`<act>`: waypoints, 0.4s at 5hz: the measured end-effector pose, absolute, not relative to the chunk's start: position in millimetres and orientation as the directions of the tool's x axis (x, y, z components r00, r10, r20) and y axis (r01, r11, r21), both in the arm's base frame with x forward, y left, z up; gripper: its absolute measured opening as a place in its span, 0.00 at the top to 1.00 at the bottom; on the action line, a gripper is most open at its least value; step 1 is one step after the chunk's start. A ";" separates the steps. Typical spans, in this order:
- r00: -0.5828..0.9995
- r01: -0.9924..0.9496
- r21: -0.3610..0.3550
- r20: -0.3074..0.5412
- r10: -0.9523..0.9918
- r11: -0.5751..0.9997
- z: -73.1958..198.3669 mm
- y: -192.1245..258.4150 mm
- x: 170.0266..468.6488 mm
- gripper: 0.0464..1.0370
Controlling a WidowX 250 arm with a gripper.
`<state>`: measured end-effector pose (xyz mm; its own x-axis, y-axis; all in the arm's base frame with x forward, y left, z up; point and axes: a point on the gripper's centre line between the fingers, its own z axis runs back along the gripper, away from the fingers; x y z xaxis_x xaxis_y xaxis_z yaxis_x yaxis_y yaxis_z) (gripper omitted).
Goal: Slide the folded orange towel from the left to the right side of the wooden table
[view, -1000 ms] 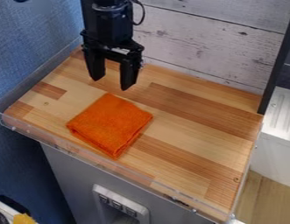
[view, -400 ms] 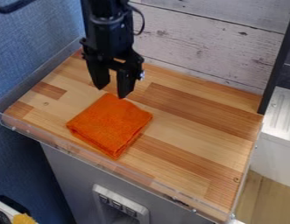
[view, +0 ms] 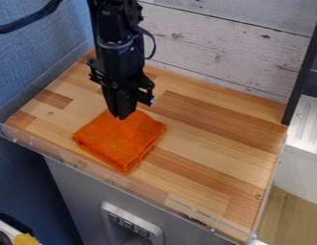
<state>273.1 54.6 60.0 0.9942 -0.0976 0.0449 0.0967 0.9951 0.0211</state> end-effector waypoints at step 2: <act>0.994 0.106 -0.003 0.017 -0.106 0.994 32.9 60.3 266.7 0.98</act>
<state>266.7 60.3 32.9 0.9942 -0.1063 0.0172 0.1063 0.9943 -0.0026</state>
